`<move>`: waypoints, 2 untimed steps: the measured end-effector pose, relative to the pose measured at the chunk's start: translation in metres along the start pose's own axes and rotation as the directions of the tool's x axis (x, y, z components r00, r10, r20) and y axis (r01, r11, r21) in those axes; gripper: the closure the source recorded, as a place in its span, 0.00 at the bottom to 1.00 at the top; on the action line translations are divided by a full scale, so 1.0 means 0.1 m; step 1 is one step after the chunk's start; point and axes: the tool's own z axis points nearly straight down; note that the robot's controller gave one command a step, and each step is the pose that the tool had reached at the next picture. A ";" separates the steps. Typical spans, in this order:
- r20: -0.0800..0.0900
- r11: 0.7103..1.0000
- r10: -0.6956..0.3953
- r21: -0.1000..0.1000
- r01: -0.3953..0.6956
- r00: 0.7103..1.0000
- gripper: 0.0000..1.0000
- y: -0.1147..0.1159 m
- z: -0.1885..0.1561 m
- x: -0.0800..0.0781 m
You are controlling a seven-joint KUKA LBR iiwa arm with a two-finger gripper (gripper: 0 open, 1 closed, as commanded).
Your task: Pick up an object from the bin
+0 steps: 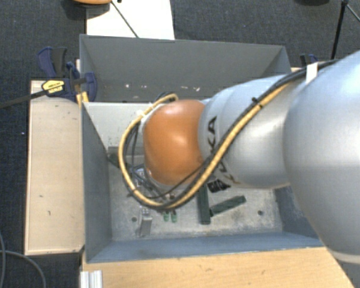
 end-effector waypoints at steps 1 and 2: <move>0.000 0.997 -0.082 -0.001 0.082 0.997 0.00 -0.32 0.07 0.02; 0.005 0.976 -0.219 0.000 0.219 0.976 0.00 -0.82 0.69 -0.29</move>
Offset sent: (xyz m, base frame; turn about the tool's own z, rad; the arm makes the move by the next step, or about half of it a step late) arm 0.0312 -0.0889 -0.0773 -0.2235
